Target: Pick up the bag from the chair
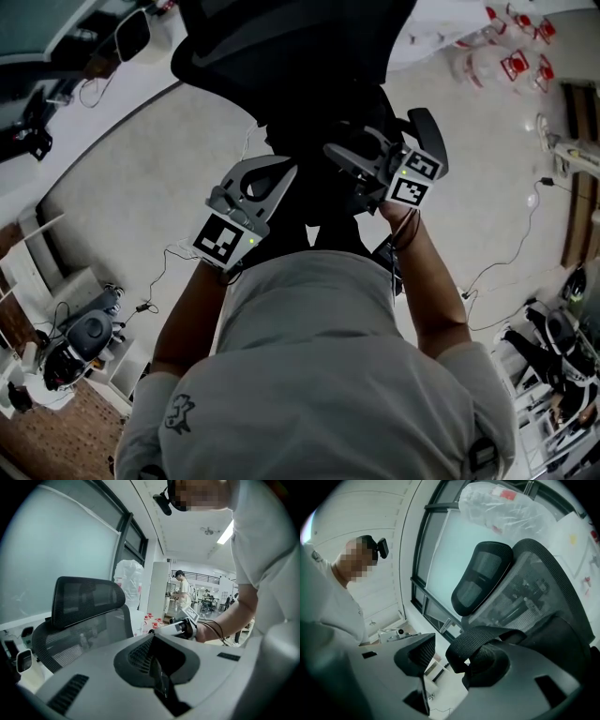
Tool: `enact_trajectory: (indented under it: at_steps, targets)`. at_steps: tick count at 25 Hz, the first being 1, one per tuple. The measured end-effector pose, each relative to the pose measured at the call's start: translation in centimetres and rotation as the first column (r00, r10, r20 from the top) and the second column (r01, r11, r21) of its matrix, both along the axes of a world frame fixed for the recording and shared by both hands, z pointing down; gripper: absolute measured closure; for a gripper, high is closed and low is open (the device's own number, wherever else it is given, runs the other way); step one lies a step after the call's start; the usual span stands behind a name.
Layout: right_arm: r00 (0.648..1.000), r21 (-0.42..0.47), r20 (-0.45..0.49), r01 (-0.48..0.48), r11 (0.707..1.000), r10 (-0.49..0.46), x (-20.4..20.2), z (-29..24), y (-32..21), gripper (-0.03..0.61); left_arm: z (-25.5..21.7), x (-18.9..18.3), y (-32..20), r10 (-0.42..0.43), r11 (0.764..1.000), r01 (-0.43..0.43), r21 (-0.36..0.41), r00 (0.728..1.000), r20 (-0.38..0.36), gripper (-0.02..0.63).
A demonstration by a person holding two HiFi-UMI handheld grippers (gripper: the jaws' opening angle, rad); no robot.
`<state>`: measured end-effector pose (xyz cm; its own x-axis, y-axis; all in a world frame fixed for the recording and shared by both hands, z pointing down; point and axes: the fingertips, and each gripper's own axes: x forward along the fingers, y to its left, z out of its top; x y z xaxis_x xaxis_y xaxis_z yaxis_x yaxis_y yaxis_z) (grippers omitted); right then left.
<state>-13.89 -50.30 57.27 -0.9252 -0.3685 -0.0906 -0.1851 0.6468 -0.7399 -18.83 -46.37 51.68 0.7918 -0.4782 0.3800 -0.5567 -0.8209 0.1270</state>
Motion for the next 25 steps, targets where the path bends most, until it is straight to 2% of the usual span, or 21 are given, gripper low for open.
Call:
enact_trajectory:
  at_steps: [4,6,7,9,20,25]
  targets:
    - [1.0,0.011,0.001,0.01,1.0,-0.01,-0.7,-0.7,-0.8,0.408,-0.3,-0.5,-0.2,-0.018,1.0,0.018,0.002,1.0,-0.005,0.601]
    - [1.0,-0.001,-0.01,0.002,1.0,-0.002,-1.0,-0.5,-1.4,0.457,-0.4,-0.9,-0.4,-0.026,1.0,0.026,0.004,1.0,-0.004,0.601]
    - [1.0,-0.01,-0.02,-0.003,1.0,0.003,-1.1,-0.5,-1.6,0.501,-0.5,-1.1,-0.6,-0.028,1.0,0.028,0.005,1.0,-0.004,0.601]
    - [0.999,-0.02,-0.033,-0.01,1.0,0.009,-1.2,-0.5,-1.9,0.534,-0.8,-1.4,-0.8,-0.031,0.999,0.031,0.011,1.0,-0.006,0.601]
    - [1.0,-0.076,-0.007,-0.004,0.997,0.003,0.5,-1.9,0.5,0.545,-2.0,-1.7,0.2,-0.067,0.997,0.068,0.038,0.997,-0.026,0.601]
    - [1.0,-0.07,0.01,0.009,0.997,-0.008,1.6,-3.9,2.1,0.545,-2.7,-1.4,1.1,-0.085,0.994,0.087,0.06,0.996,-0.03,0.601]
